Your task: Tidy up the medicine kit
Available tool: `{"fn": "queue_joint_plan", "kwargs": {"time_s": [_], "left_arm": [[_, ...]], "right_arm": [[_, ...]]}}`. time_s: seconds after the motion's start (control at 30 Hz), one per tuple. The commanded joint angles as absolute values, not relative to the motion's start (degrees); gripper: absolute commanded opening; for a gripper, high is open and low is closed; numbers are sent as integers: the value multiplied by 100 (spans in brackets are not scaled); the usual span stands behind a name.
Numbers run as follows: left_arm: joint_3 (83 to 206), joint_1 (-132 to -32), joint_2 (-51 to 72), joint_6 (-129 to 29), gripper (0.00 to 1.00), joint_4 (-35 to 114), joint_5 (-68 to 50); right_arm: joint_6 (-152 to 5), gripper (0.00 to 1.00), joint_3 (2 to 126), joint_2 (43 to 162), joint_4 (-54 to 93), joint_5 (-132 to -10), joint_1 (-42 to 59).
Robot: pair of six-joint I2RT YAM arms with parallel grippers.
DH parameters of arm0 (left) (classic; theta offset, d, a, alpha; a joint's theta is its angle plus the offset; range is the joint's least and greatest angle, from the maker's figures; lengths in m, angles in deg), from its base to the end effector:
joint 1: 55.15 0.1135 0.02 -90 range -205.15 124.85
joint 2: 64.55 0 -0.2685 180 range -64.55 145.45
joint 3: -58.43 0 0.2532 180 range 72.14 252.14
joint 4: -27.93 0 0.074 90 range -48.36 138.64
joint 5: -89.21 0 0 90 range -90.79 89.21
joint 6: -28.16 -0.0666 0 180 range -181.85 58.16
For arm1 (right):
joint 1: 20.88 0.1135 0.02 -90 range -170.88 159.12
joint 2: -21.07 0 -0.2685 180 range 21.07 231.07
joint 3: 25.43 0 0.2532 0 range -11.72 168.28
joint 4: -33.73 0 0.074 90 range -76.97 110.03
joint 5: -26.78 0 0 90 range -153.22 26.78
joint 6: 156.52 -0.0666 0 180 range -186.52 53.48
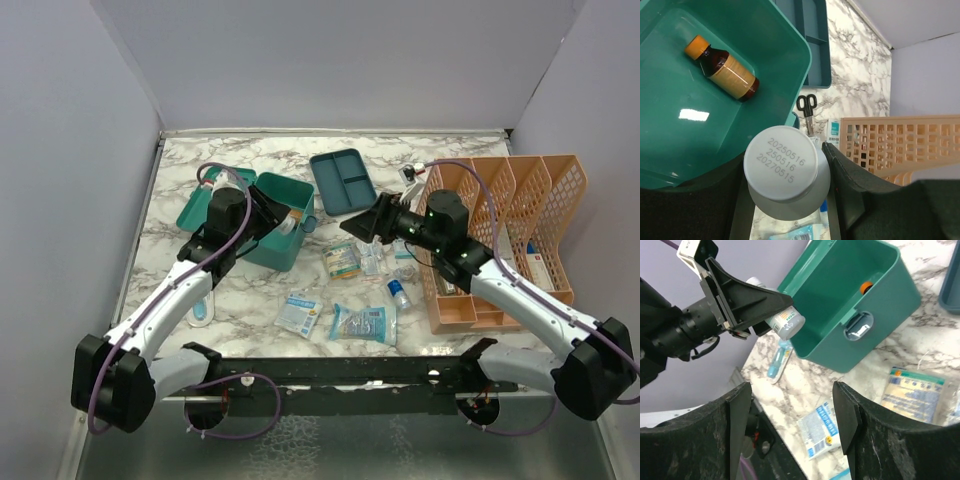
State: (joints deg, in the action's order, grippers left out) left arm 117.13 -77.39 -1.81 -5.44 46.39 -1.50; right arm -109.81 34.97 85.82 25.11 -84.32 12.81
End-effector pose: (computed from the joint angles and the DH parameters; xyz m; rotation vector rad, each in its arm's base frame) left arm 0.2584 -0.1065 0.2805 -0.6020 1.9887 -0.8897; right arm 0.2285 0.1811 0.3066 -0.1252 1.9724 1.2534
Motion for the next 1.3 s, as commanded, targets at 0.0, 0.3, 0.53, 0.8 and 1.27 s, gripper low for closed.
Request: {"fn": "queue_joint_plan", "kwargs": {"time_s": [0.0,0.3,0.53,0.8,1.27], "left_arm": [[12031,-7718,102,-542,35,4389,-273],[12985,-7662,925,-219,35,5376,628],[13511,-7489,1814,97,35,5994,555],[13615,-7507,2383,505,32,6524,915],[14042,-7763,3536,1261,49,6616,679]], "right_arm": [[-10254,65,3375,8779,3070,-7963,1313],[-9047,64,4299,9536,2464,-7193,1313],[-9015,63,4708,9779,2009,-7340,1314],[-8870,63,4872,9810,1788,-7324,1307],[-9238,61,4851,9937,1622,-7353,1314]]}}
